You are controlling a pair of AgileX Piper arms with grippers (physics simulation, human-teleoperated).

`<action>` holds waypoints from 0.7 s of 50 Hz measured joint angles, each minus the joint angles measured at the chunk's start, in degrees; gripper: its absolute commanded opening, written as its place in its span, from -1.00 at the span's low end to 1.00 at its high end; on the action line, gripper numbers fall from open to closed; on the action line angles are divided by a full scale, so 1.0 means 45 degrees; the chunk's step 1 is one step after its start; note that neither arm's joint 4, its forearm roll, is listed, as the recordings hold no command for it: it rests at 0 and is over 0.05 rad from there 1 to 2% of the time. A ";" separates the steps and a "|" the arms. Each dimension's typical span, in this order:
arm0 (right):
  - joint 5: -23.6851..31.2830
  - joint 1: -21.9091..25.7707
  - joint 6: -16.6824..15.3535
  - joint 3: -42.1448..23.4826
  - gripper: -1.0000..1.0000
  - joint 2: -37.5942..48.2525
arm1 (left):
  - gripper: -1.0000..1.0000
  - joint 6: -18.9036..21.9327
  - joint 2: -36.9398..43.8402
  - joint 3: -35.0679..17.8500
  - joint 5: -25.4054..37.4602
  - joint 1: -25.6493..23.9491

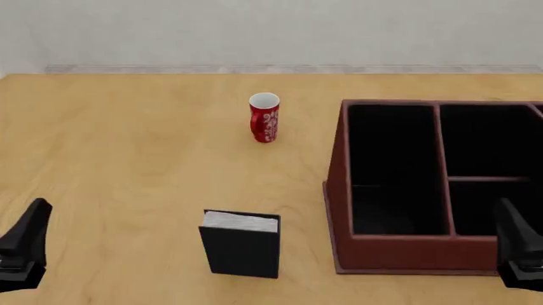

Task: Pick up the book and place it in the left compartment of the caddy.

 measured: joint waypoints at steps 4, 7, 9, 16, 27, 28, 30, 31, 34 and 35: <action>0.0048 0.0014 -0.0101 -0.0011 1.00 -0.0013 | 1.00 0.0000 0.0019 -0.0011 -0.0005 0.0000; 0.0093 0.0012 -0.0164 -0.0020 1.00 -0.0034 | 1.00 0.0000 0.0029 -0.0017 -0.0007 0.0000; 0.0113 0.0000 -0.0183 -0.0026 1.00 -0.0047 | 1.00 0.0000 0.0035 -0.0020 -0.0009 0.0000; 0.0183 -0.0034 -0.0341 -0.0109 1.00 -0.0047 | 1.00 0.0000 0.0047 -0.0027 -0.0012 0.0000; 0.0798 0.0605 -0.0567 -0.0900 1.00 0.0124 | 1.00 0.0000 0.0054 -0.0031 -0.0014 0.0000; 0.0856 0.0704 -0.0558 -0.0996 1.00 0.0171 | 1.00 0.0000 0.0055 -0.0031 -0.0014 0.0000; 0.0980 0.0911 -0.0540 -0.1187 1.00 0.0261 | 1.00 0.0000 0.0055 -0.0032 -0.0014 0.0000; 0.1033 0.1013 -0.0530 -0.1274 1.00 0.0309 | 1.00 0.0000 0.0056 -0.0032 -0.0014 0.0000; 0.1194 0.1383 -0.0496 -0.1536 1.00 0.0454 | 1.00 0.0000 0.0056 -0.0032 -0.0014 0.0000; 0.1240 0.1517 -0.0486 -0.1623 1.00 0.0515 | 1.00 0.0000 0.0056 -0.0032 -0.0014 0.0000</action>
